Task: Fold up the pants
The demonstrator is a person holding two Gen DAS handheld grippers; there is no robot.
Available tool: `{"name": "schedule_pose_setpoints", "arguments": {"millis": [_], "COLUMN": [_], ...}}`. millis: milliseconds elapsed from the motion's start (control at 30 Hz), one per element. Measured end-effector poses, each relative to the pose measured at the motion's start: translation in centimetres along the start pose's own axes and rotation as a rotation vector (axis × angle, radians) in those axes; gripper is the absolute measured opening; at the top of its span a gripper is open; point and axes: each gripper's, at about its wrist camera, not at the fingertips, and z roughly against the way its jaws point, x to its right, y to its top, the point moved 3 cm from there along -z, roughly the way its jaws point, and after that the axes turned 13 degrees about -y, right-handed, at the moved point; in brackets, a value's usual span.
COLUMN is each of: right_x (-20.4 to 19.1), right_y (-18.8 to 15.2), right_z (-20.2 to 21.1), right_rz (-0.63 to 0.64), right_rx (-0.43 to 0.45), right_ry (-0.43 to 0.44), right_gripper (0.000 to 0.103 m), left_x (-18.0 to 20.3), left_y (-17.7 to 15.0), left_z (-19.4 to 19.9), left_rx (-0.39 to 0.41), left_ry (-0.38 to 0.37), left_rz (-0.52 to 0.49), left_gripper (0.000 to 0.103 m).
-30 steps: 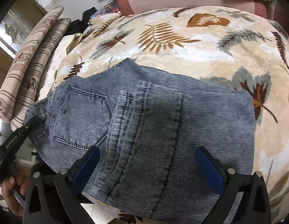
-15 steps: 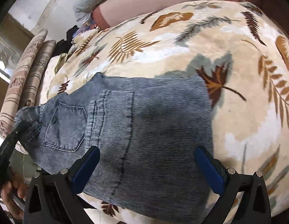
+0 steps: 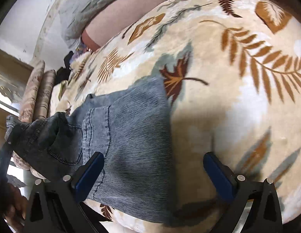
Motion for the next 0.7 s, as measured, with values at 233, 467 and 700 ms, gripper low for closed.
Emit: {"name": "schedule_pose_setpoints", "arguments": {"millis": [233,467,700], "right_x": [3.2,3.0,-3.8], "right_y": [0.2,-0.1,-0.1], "right_z": [1.7,2.4,3.5], "right_rz": [-0.09,-0.073,0.107], "right_rx": [0.026,0.018,0.057], "right_ry": [0.027,0.014,0.018], "right_gripper": [0.103,0.103,0.103], "left_x": [8.7,1.4,-11.7], "left_y": [-1.8,0.2,2.1], "left_z": [-3.7,-1.7,3.7], "left_rx": [-0.121,-0.063,0.051], "left_ry": [-0.146,-0.053,0.077], "left_rz": [-0.161,-0.035,0.232], "left_gripper": [0.009,0.009,0.009]}}
